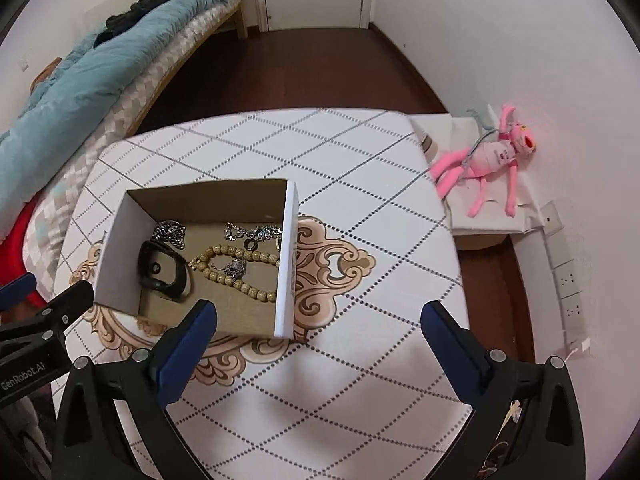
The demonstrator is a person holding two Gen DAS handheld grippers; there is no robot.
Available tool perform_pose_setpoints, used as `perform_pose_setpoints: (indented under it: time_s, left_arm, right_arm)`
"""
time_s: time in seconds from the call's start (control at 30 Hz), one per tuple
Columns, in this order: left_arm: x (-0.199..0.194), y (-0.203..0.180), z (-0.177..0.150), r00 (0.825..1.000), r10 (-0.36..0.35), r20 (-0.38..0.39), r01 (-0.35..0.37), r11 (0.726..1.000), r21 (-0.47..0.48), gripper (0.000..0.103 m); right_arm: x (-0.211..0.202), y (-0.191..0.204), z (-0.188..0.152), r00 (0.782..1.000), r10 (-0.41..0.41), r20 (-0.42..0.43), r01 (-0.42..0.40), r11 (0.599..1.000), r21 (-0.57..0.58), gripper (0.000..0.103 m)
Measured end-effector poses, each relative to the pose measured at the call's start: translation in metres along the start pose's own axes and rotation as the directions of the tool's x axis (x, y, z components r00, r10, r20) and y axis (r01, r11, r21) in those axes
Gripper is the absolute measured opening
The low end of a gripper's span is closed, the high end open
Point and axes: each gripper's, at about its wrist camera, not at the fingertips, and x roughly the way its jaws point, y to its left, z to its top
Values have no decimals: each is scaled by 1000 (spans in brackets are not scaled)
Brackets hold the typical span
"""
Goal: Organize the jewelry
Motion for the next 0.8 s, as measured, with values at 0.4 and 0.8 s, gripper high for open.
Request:
perform_pose_setpoints:
  time_s: [0.4, 0.8]
  left_arm:
    - [-125, 2, -29, 986, -38, 164, 37, 999, 10, 103]
    - [-210, 11, -53, 965, -70, 253, 72, 997, -2, 103]
  right_arm:
    - [-134, -4, -29, 981, -16, 195, 15, 1000, 8, 103]
    - [-253, -5, -58, 942, -27, 336, 25, 1000, 9, 103]
